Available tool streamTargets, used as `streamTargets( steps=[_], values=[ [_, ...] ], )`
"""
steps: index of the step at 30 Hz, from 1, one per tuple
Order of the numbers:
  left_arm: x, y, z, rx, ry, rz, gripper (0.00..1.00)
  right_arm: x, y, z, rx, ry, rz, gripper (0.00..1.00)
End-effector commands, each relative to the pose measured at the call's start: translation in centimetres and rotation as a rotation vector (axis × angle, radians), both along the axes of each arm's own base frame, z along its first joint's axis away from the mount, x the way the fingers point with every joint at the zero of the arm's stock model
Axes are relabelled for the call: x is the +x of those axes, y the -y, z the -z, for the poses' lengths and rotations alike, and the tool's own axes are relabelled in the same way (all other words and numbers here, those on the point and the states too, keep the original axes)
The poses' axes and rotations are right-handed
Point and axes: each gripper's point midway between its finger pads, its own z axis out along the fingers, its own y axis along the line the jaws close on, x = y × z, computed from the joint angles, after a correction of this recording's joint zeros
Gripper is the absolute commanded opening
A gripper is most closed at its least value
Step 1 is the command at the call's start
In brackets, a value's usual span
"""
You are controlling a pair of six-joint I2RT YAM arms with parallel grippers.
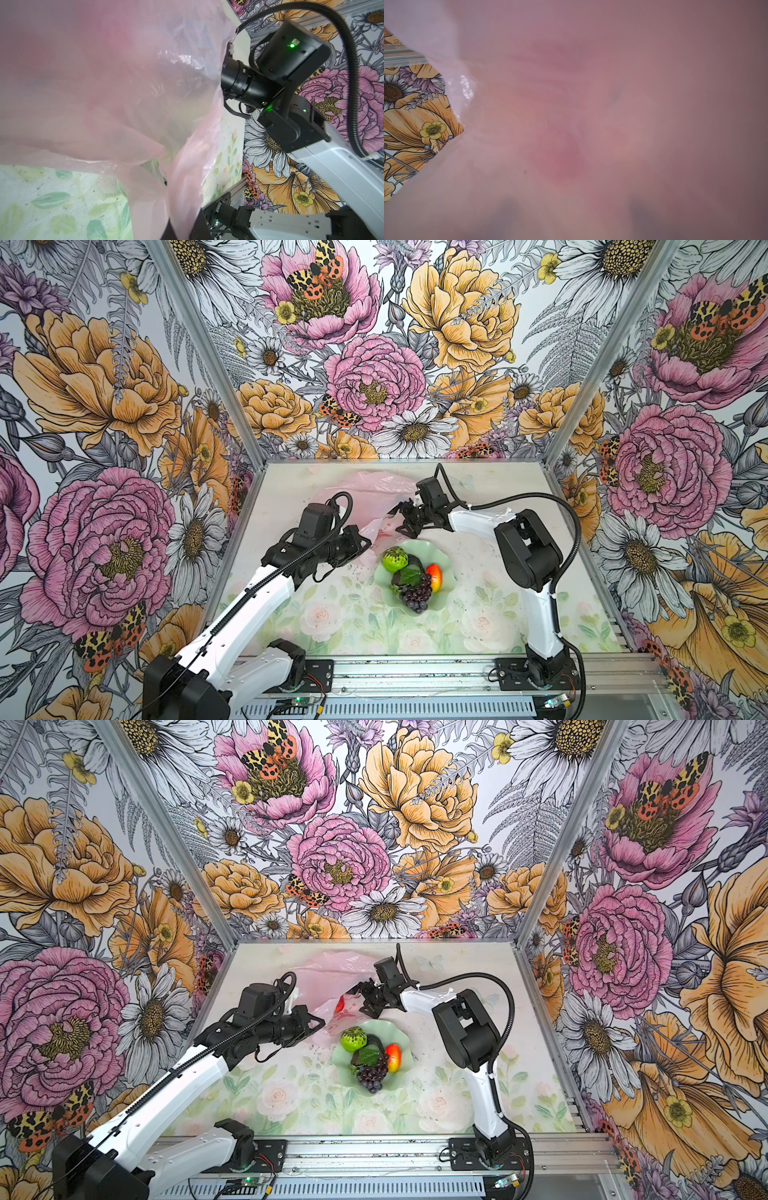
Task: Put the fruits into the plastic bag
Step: 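Push the red apple into the bag held by the left gripper and release, then withdraw the open right gripper from the bag back over the bowl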
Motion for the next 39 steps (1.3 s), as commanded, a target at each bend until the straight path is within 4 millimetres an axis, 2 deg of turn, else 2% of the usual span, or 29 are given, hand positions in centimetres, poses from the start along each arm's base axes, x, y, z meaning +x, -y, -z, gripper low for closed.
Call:
streamTargets(
  steps=[1, 8, 16, 27, 31, 34, 39],
  values=[
    [0.1, -0.2, -0.3, -0.003, 0.027, 0.009, 0.00, -0.2, 0.9, -4.4, 0.012, 0.131, -0.039, 0.87],
    [0.3, -0.6, -0.3, 0.005, 0.035, -0.017, 0.00, -1.8, 1.8, -8.4, -0.009, 0.288, -0.155, 0.87],
    [0.2, -1.5, -0.2, 0.016, 0.049, -0.066, 0.00, -4.0, 4.1, -12.3, -0.100, 0.450, -0.257, 0.87],
    [-0.1, -2.8, -0.3, 0.016, 0.074, -0.128, 0.00, -9.2, 7.0, -17.9, -0.188, 0.743, -0.427, 0.89],
    [-0.1, -2.9, -0.4, 0.012, 0.079, -0.139, 0.00, -11.0, 8.0, -19.2, -0.218, 0.836, -0.466, 0.92],
    [0.0, -2.9, -0.5, 0.007, 0.086, -0.145, 0.00, -12.0, 8.8, -19.6, -0.248, 0.866, -0.484, 1.00],
    [0.2, -2.9, -0.5, 0.000, 0.091, -0.150, 0.00, -13.7, 8.8, -19.8, -0.274, 0.865, -0.552, 0.99]
  ],
)
